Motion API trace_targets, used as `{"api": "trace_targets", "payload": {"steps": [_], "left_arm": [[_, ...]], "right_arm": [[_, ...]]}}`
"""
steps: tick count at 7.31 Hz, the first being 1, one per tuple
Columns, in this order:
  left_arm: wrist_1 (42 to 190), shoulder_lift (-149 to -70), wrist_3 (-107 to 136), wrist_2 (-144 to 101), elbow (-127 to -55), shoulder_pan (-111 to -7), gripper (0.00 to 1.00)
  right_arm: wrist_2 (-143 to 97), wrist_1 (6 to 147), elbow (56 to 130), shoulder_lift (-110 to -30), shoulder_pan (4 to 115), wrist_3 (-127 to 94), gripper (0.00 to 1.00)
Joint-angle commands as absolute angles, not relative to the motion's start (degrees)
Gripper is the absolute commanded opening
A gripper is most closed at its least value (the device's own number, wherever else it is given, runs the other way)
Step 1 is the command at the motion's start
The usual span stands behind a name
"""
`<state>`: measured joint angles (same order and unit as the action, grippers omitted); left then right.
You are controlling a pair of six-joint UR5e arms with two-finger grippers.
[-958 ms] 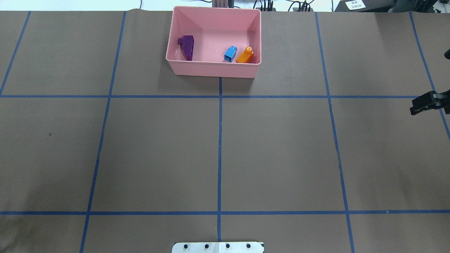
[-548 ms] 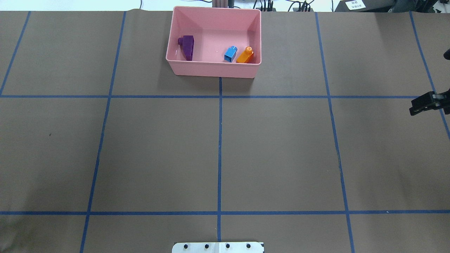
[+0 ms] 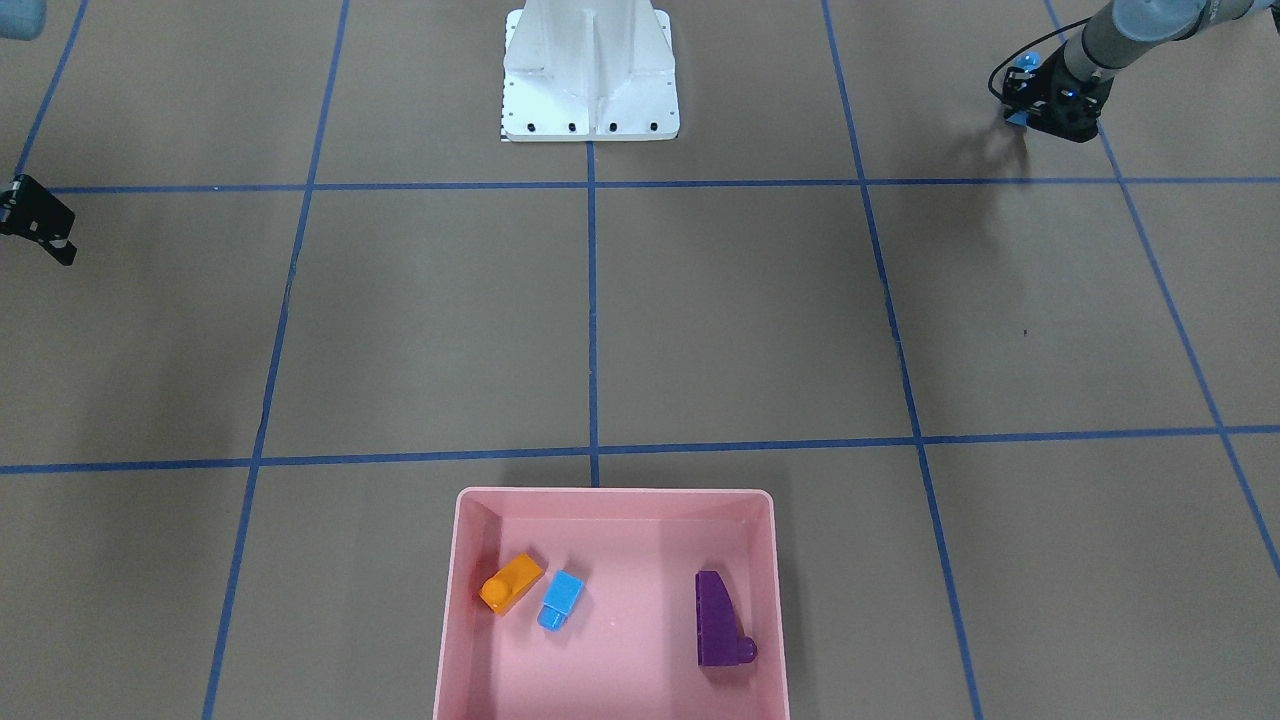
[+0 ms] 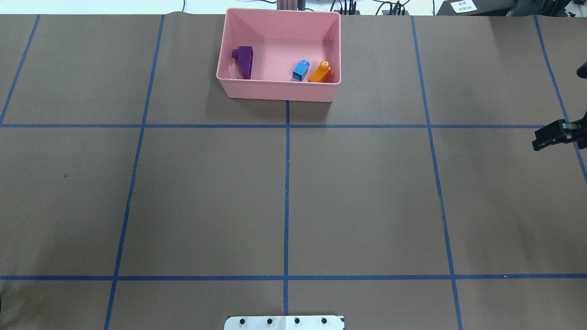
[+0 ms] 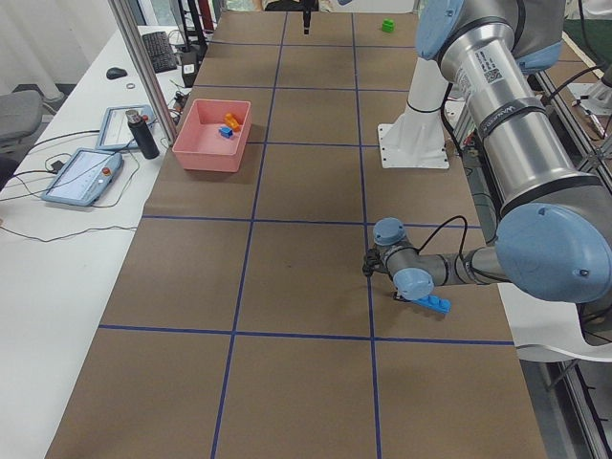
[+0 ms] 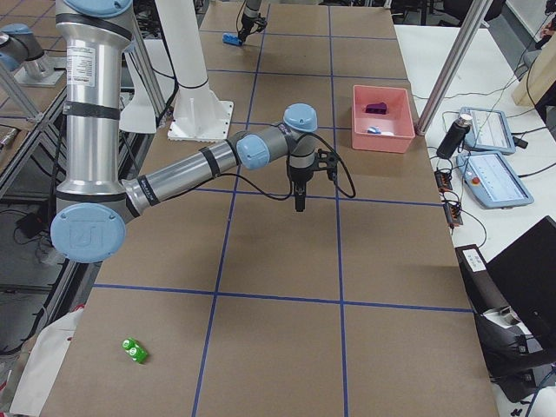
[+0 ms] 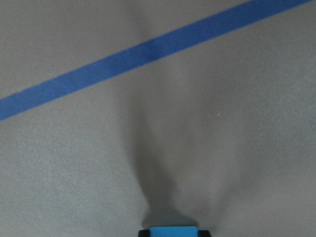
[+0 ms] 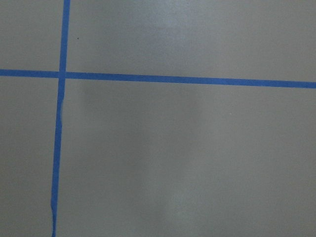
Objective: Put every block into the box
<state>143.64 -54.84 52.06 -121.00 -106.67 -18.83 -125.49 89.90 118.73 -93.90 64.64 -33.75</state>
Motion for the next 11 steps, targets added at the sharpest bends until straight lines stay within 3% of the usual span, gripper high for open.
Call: {"api": "trace_targets", "payload": {"steps": [1,3,5,9,11], "left_arm": [[143.5,-53.0,52.7,-121.3,-112.8,-19.7,0.00],[143.5,-55.2,54.1,-121.8,-118.5,-29.5,0.00],[142.0,-64.3,58.6,-122.6,-118.9,-37.3,0.00],[111.7,-97.7,63.6,-122.4,-118.0,-48.1,0.00],[95.9,-118.5,63.6,-122.3,-110.3,-51.8,0.00]], "right_arm": [[-125.5,89.8,118.6,-93.4,64.6,-33.8,0.99],[-125.4,89.7,117.4,-92.2,64.6,-33.8,0.99],[-125.4,89.7,117.2,-92.1,64.6,-33.8,0.99],[-125.2,89.6,116.5,-91.9,64.6,-33.8,0.99],[-125.1,89.6,115.8,-91.1,64.6,-33.8,0.99]]}}
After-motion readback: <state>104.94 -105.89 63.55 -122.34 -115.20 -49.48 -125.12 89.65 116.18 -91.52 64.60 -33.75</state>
